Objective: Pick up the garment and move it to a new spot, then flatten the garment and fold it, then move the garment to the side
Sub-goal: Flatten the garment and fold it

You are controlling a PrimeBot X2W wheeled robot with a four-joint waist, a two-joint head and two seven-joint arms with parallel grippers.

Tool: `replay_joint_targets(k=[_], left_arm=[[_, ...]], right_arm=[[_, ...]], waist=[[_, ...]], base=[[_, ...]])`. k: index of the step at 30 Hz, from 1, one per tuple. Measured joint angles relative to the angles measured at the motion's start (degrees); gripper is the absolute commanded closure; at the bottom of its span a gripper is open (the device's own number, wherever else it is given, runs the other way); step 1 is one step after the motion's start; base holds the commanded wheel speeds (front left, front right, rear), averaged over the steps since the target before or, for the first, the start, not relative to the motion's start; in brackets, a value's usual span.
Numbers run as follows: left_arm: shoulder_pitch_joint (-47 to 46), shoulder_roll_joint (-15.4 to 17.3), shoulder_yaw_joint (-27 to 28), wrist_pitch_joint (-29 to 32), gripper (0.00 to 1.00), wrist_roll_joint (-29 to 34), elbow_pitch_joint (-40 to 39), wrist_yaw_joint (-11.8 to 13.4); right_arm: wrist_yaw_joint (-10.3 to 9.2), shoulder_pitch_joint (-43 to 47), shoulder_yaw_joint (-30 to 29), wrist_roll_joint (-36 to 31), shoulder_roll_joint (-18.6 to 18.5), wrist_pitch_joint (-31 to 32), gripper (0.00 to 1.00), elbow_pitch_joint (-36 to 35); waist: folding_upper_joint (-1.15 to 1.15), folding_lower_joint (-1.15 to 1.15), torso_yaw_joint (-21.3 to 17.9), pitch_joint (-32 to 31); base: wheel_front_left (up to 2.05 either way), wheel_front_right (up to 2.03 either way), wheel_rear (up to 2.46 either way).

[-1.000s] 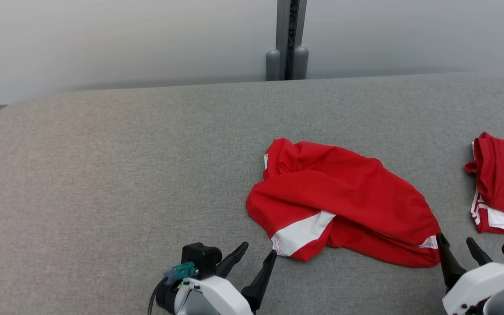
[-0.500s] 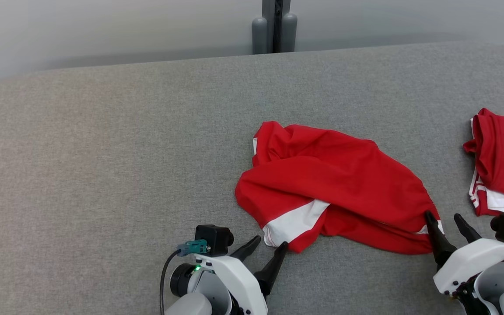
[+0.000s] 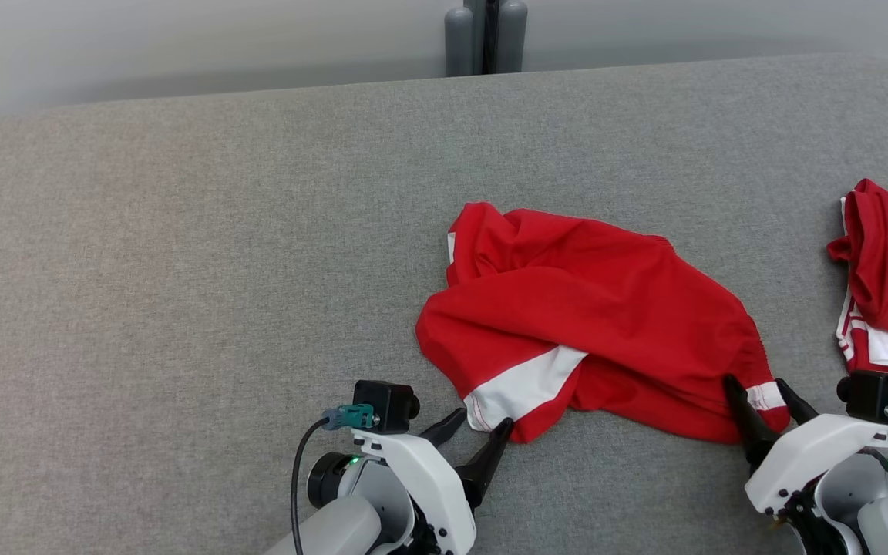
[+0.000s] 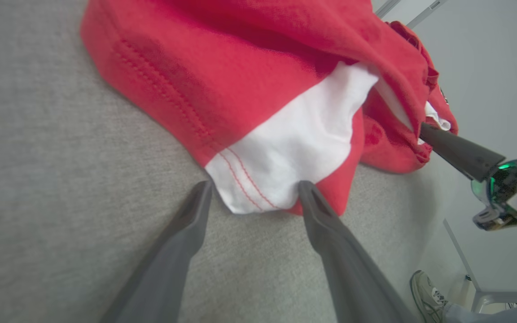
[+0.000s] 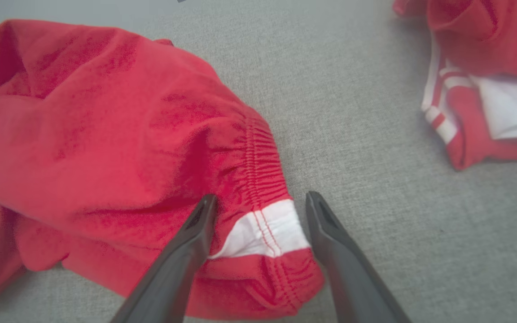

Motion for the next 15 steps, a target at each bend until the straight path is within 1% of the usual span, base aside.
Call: replay_joint_targets(k=[4,7,8,9,10,11,12,13,14,15], left_arm=[[-1.3,0.1,-2.4,0.1,0.00,-2.1,0.7,0.0],[-2.0,0.1,-3.9,-0.4,0.00,-3.3,1.0,0.5],[-2.0,0.1,-4.3,-0.8,0.14,-3.8,1.0,0.5],[-2.2,0.1,-4.7,-1.0,0.38,-4.2,1.1,0.5],[-2.3,0.1,-5.1,-1.3,0.61,-4.5,1.2,0.6],[-2.6,0.1,-5.5,-1.5,0.76,-5.0,1.4,0.7],[-2.9,0.1,-6.0,-1.8,1.00,-5.4,1.6,0.8],[-3.1,0.1,-6.4,-2.0,1.00,-5.7,1.8,0.8],[-3.2,0.1,-6.7,-2.2,1.00,-5.8,2.0,0.8],[-3.2,0.1,-7.1,-2.4,1.00,-6.0,2.1,0.8]], right_arm=[[0.00,-0.6,1.4,1.1,-0.6,0.4,0.00,1.5],[0.00,-0.9,2.1,1.6,-0.9,0.3,0.00,2.1],[0.00,-1.1,2.3,1.7,-1.0,0.3,0.15,2.4],[0.00,-1.3,2.5,2.0,-1.1,0.2,0.40,2.6],[0.00,-1.3,2.8,2.1,-1.1,0.2,0.53,2.7],[0.00,-1.4,3.1,2.2,-1.1,0.0,0.62,2.8],[0.00,-1.4,3.4,2.5,-1.2,-0.3,0.72,2.8],[0.00,-1.5,3.5,2.7,-1.3,-0.6,0.90,2.8],[0.00,-1.5,3.7,2.8,-1.4,-0.9,1.00,2.8],[0.00,-1.5,3.8,3.1,-1.5,-1.1,1.00,2.8]], waist=[[0.00,0.00,0.2,0.1],[0.00,0.00,0.1,0.1],[0.00,0.00,0.1,0.0],[0.00,0.00,0.0,0.0],[0.00,0.00,-0.1,-0.1],[0.00,0.00,-0.1,-0.1],[0.00,0.00,-0.1,-0.2],[0.00,0.00,-0.2,-0.2],[0.00,0.00,-0.2,-0.3],[0.00,0.00,-0.2,-0.4]], base=[[0.00,0.00,0.00],[0.00,0.00,0.00],[0.00,0.00,0.00],[0.00,0.00,0.00],[0.00,0.00,0.00],[0.00,0.00,0.00],[0.00,0.00,0.00],[0.00,0.00,0.00],[0.00,0.00,0.00],[0.00,0.00,0.00]])
